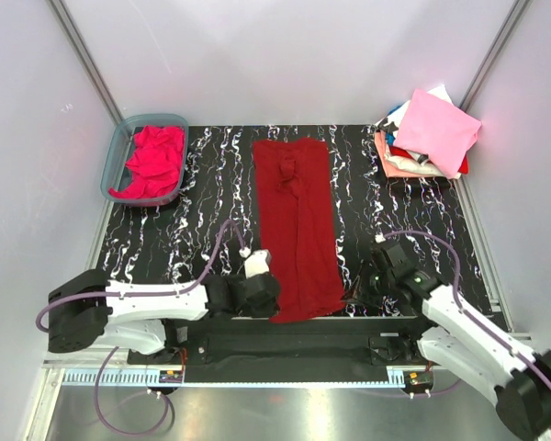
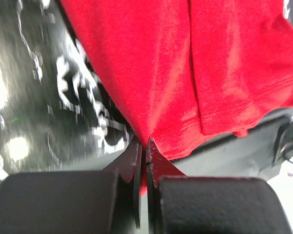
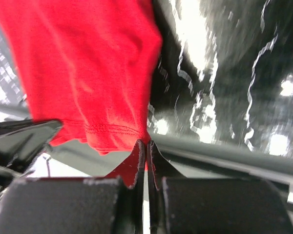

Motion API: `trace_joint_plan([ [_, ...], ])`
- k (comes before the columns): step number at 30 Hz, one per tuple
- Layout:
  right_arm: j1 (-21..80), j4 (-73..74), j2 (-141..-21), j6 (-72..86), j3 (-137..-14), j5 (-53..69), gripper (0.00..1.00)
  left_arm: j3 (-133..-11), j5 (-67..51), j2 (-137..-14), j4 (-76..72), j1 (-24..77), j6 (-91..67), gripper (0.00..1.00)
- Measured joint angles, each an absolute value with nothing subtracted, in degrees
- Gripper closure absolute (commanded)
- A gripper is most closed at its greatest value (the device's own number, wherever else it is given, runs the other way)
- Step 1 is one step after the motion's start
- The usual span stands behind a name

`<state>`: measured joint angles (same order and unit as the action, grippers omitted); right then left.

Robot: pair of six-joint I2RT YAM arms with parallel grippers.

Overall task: Fold and stack the t-shirts
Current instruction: Fold the tshirt

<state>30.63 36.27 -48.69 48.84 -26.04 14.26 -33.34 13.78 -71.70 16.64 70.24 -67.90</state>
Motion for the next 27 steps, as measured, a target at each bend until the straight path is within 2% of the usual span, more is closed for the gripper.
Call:
trace_joint_plan([
  [4,31.31,40.77,-40.66,51.22,-25.85,14.68,1.00,-35.83,15.20,-71.13,22.13,73.91,-69.80,1.00],
  [8,31.40,44.99,-40.18,51.77,-30.06,14.24,1.00,-38.79,16.60,-69.71,27.18,73.76,-70.06,0.93],
  [12,31.46,46.50,-46.89,50.54,-38.81,12.27,1.00,-44.77,16.91,-68.25,31.97,70.35,-67.35,0.91],
  [19,30.87,46.00,-62.26,45.52,-53.41,6.46,1.00,-50.15,11.84,-68.12,30.79,55.27,-59.31,0.91],
  [27,21.61,44.38,-81.45,37.69,-68.40,5.74,1.00,-59.77,3.11,-80.36,29.91,42.30,-50.61,0.93],
])
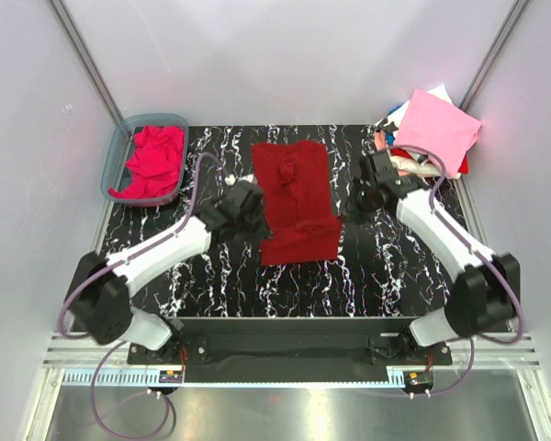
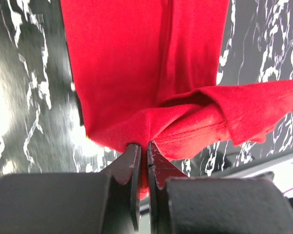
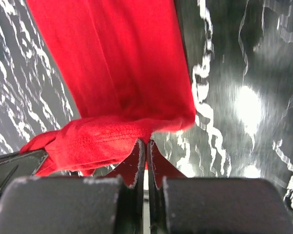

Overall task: Fold and stack the t-shirts
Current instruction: Fold the tshirt

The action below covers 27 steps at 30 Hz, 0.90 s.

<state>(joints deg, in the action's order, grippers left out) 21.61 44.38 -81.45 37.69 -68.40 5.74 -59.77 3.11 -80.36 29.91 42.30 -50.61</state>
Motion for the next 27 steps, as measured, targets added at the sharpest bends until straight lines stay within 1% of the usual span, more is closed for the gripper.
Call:
trace_joint_plan([
  [5,19.27,44.40,-90.56,33.52,-76.31,7.11,1.00,-66.26,-1.19,-88.23,29.85,36.60,-46.57,0.94],
  [11,18.20,44.42,-98.70,29.93,-82.94,8.82,1.00,-70.48,-4.93,-95.13,29.98,32.42,-43.55,0.94],
  [27,16.45,45.30,-115.87,26.81,-93.69,11.66,1.00,-76.86,-10.57,-107.20,29.91,26.98,-39.86,0.89],
])
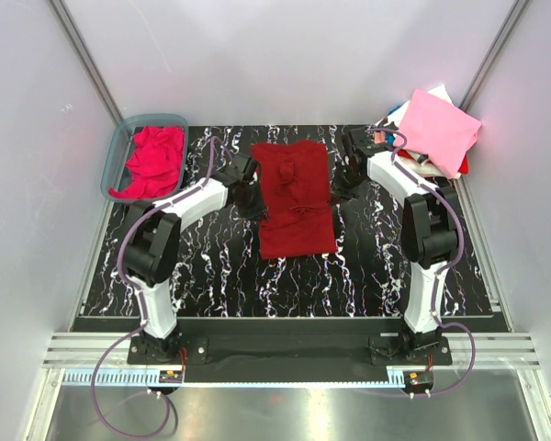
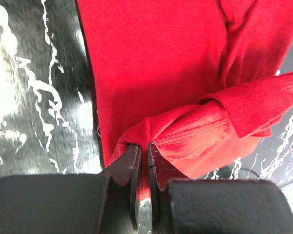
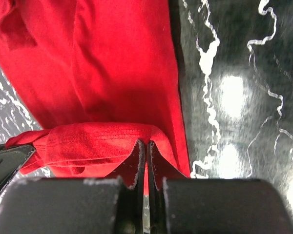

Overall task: Fold and stack the t-shirts
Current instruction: Fold the tshirt

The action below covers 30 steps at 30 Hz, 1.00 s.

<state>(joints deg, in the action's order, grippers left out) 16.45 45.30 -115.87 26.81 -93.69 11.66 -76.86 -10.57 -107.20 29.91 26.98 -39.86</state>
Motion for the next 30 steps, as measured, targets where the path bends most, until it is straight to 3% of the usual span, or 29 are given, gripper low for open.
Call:
trace_joint_plan([
  [6,15.68,46.24,-118.34,26.52,-96.36,11.55,1.00,-79.75,-11.90,-110.19,29.95,26.04,-38.76,0.82],
  [10,15.16,46.46,-120.18,26.24,-98.17,11.51,1.00,-80.99,-12.16,-111.55,29.91,25.15,-38.28,0.66],
  [14,14.68,47.51,-124.40,25.96,-101.49,11.70,0.93,-82.83,-12.40,-114.39,31.35,23.90,-37.93,0.66],
  [17,14.26,49.50,-128.57,25.89,-106.34,12.80,0.70,-87.11,-12.67,-117.51,33.43,22.72,-37.50,0.66],
  [18,14.06,50.02,-129.82,25.87,-108.40,13.34,0.49,-88.33,-12.64,-118.15,33.95,22.28,-37.39,0.65],
  [20,13.67,51.44,-132.25,25.52,-113.49,14.39,0.30,-90.11,-12.34,-118.26,35.46,21.58,-37.12,0.57],
  [25,13.13,53.41,-133.01,24.38,-121.95,12.97,0.18,-89.17,-9.32,-112.51,36.32,20.99,-37.06,0.47],
  [26,12.97,53.15,-132.16,24.29,-121.38,12.49,0.17,-87.57,-8.47,-109.82,35.90,21.19,-37.06,0.45],
  [27,12.82,52.14,-130.54,24.12,-119.20,11.55,0.16,-85.27,-7.77,-106.56,35.22,21.54,-37.06,0.37],
  [30,12.43,50.30,-124.44,24.10,-110.08,9.52,0.14,-78.52,-6.28,-96.92,33.65,23.51,-37.08,0.31],
])
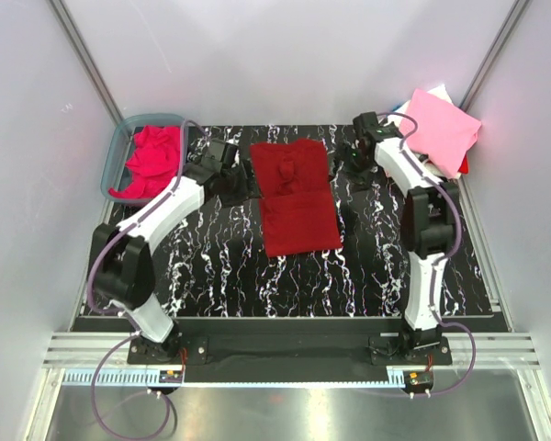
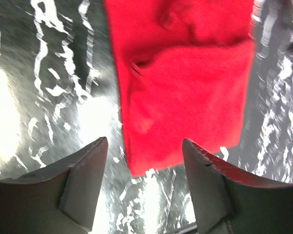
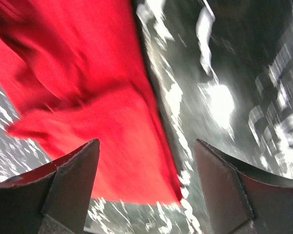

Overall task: Fold and stack the t-shirts
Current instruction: Fold the tshirt

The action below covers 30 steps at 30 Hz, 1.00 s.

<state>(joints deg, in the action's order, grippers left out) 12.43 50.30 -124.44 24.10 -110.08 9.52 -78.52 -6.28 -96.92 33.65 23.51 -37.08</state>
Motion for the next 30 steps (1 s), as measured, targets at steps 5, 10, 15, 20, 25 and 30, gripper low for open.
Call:
trace_joint_plan([
  [5,12.03,45.54,-110.45,24.38,-89.27,9.96,0.18,-69.60,-6.04,-90.52,27.92,28.08,-38.02,0.31],
  [10,12.03,40.51,-103.55,24.84,-75.88,15.44,0.25,-57.71,-6.55,-90.45,22.55,31.79,-40.77,0.32],
  [15,12.03,35.11,-103.15,25.43,-65.89,21.63,0.35,-50.04,-7.42,-90.45,17.30,34.09,-43.64,0.34],
  [20,12.03,31.90,-103.15,26.06,-60.34,24.43,0.45,-47.29,-7.75,-90.45,13.30,34.74,-45.28,0.34],
  [25,12.03,28.73,-103.15,26.59,-58.98,26.28,0.51,-47.09,-7.70,-90.45,10.81,35.53,-46.17,0.35],
  [30,12.03,27.38,-103.15,26.61,-58.35,26.68,0.60,-45.71,-7.68,-90.52,8.45,36.01,-46.81,0.38],
])
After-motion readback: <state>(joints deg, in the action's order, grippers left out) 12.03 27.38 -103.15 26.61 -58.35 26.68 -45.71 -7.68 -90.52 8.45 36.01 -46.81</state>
